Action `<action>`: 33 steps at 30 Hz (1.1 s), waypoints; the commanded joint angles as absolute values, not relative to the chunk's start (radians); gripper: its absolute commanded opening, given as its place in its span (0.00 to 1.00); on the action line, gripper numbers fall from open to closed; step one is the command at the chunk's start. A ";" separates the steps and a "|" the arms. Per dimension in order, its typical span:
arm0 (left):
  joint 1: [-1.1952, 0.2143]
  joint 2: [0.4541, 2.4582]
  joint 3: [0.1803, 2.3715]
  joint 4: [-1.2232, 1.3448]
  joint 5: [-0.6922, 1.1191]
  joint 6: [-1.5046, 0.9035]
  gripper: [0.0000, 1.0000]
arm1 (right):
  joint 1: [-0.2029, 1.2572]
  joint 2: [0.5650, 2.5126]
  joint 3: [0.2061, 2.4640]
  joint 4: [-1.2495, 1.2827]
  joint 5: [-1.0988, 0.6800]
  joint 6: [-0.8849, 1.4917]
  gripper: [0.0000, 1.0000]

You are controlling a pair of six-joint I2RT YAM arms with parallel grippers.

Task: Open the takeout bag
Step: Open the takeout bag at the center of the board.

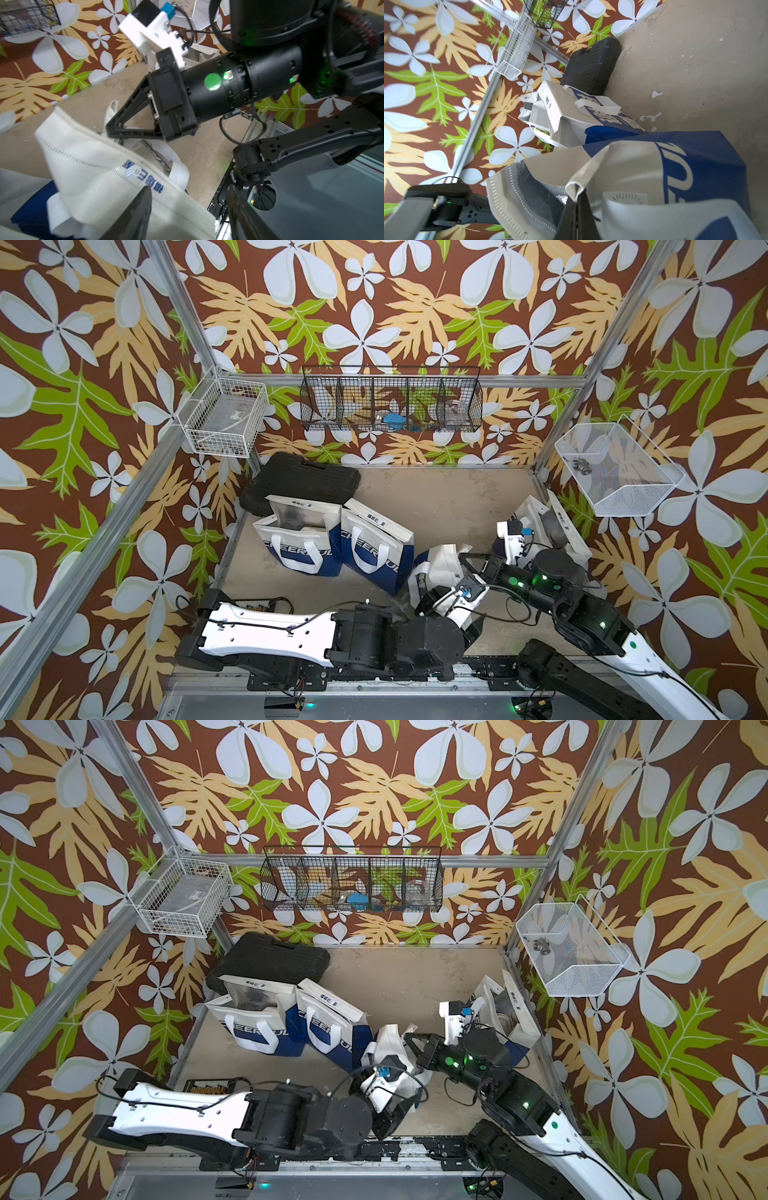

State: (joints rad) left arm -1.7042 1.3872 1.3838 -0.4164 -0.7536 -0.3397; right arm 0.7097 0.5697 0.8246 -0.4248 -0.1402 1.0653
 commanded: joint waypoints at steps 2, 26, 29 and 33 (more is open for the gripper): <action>-1.741 1.428 1.422 -0.555 -1.090 -0.473 0.59 | 0.710 0.589 0.864 -0.385 -0.048 1.102 0.00; -1.492 1.529 1.531 -0.637 -0.856 -0.673 0.82 | 0.713 0.510 0.798 -0.345 -0.135 1.073 0.00; -1.462 1.564 1.546 -0.656 -0.832 -0.667 0.75 | 0.713 0.483 0.768 -0.321 -0.131 1.087 0.00; -1.439 1.583 1.536 -0.611 -0.788 -0.620 0.55 | 0.714 0.483 0.741 -0.296 -0.141 1.095 0.00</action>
